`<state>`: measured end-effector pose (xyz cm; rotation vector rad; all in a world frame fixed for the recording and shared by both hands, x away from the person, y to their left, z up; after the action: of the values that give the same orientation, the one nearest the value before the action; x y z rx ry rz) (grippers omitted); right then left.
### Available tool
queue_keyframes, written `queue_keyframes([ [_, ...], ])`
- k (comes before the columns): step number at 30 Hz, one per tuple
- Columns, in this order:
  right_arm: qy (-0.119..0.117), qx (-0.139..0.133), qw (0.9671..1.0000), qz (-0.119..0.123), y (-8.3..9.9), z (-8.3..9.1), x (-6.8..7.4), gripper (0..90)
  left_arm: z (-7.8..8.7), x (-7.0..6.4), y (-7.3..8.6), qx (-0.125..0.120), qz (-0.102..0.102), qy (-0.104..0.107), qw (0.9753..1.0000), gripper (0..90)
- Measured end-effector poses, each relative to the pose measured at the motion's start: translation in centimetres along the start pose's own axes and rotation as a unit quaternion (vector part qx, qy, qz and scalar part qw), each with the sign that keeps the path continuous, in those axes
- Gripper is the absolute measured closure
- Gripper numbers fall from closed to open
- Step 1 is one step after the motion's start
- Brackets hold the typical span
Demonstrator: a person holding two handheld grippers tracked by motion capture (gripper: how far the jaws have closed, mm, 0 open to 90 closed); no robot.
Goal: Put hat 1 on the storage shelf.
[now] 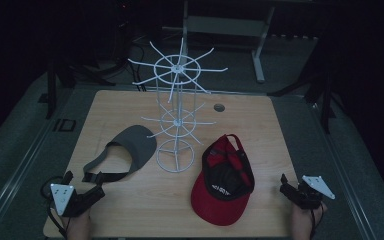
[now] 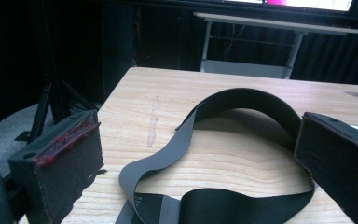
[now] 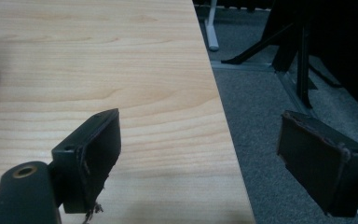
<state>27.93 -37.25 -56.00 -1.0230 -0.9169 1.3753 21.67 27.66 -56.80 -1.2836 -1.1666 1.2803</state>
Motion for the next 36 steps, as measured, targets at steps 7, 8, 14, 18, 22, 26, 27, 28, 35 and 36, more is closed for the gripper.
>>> queue_keyframes([
  [7,-0.017,0.000,0.9993,-0.034,-0.2,0.1,-0.8,15.5,0.0,-0.1,0.0,-0.001,0.012,0.022,0.9997,1.3],
  [8,-0.018,0.003,0.9992,-0.035,-0.3,0.3,-0.8,15.6,0.0,-0.2,-0.1,0.000,0.016,0.027,0.9995,1.3],
  [14,-0.083,0.069,0.9937,-0.029,-2.0,0.6,-0.3,10.2,0.3,-1.0,-0.4,0.006,0.007,0.040,0.9992,1.3],
  [18,-0.093,0.075,0.9926,-0.021,-3.4,1.2,0.2,9.7,0.4,-1.3,-0.4,0.015,0.021,0.048,0.9985,1.3],
  [22,-0.124,0.079,0.9889,-0.019,-4.8,1.7,1.1,9.9,0.5,-1.5,-0.5,0.015,0.022,0.056,0.9981,1.3],
  [26,-0.148,0.053,0.9875,-0.016,-6.6,2.8,2.5,9.9,0.5,-1.5,-0.5,0.016,0.022,0.058,0.9980,1.3],
  [27,-0.159,0.049,0.9859,-0.019,-7.1,3.1,2.9,9.9,0.5,-1.5,-0.5,0.016,0.024,0.058,0.9979,1.4],
  [28,-0.166,0.043,0.9850,-0.019,-7.6,3.3,3.3,9.9,0.5,-1.5,-0.5,0.018,0.024,0.060,0.9978,1.3],
  [35,-0.226,0.028,0.9737,0.011,-9.5,4.0,7.3,15.3,0.5,-1.9,-0.5,0.018,0.023,0.081,0.9963,1.3],
  [36,-0.230,0.025,0.9727,0.017,-9.5,3.9,7.8,15.3,0.5,-1.9,-0.5,0.017,0.022,0.082,0.9962,1.3],
])
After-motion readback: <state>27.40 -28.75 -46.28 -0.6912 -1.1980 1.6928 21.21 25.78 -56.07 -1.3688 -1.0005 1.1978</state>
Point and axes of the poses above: each handheld gripper's, and its own axes: z roughly backward along the jaws, y roughly out of its underside, x roughly to its left, the point moved 1 cm from there along -z, roughly forward along the jaws, and after that the axes turned 8 degrees about -x, right-handed, at the moved point
